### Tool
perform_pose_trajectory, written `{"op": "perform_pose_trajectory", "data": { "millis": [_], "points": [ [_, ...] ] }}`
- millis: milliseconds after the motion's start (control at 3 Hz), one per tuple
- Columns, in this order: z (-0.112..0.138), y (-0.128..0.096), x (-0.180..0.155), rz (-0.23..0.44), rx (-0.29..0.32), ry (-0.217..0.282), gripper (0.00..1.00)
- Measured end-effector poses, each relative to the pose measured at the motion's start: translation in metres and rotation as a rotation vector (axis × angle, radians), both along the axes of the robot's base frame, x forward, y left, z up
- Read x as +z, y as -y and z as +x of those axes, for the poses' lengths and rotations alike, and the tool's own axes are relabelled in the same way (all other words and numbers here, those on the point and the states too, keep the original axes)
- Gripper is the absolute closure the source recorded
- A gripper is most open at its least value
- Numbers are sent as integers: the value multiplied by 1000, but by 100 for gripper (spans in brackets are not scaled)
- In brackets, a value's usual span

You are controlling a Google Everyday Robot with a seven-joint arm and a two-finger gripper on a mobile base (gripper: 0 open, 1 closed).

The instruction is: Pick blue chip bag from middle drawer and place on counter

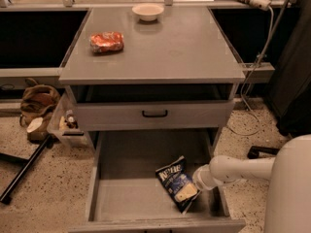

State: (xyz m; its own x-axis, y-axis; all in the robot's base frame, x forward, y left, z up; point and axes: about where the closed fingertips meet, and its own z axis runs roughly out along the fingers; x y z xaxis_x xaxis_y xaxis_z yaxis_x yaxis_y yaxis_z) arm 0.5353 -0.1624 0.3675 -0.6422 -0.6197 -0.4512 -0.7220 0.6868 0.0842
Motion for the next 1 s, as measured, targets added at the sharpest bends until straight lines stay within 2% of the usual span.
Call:
{"op": "perform_pose_trajectory", "data": {
  "millis": [333,667,1000],
  "points": [
    [-7,-1,-5,30,-11,-30,14],
    [-8,0,-5,33,-12,-33,37],
    [-16,12,-1,31,-35,-52,61]
  ]
}}
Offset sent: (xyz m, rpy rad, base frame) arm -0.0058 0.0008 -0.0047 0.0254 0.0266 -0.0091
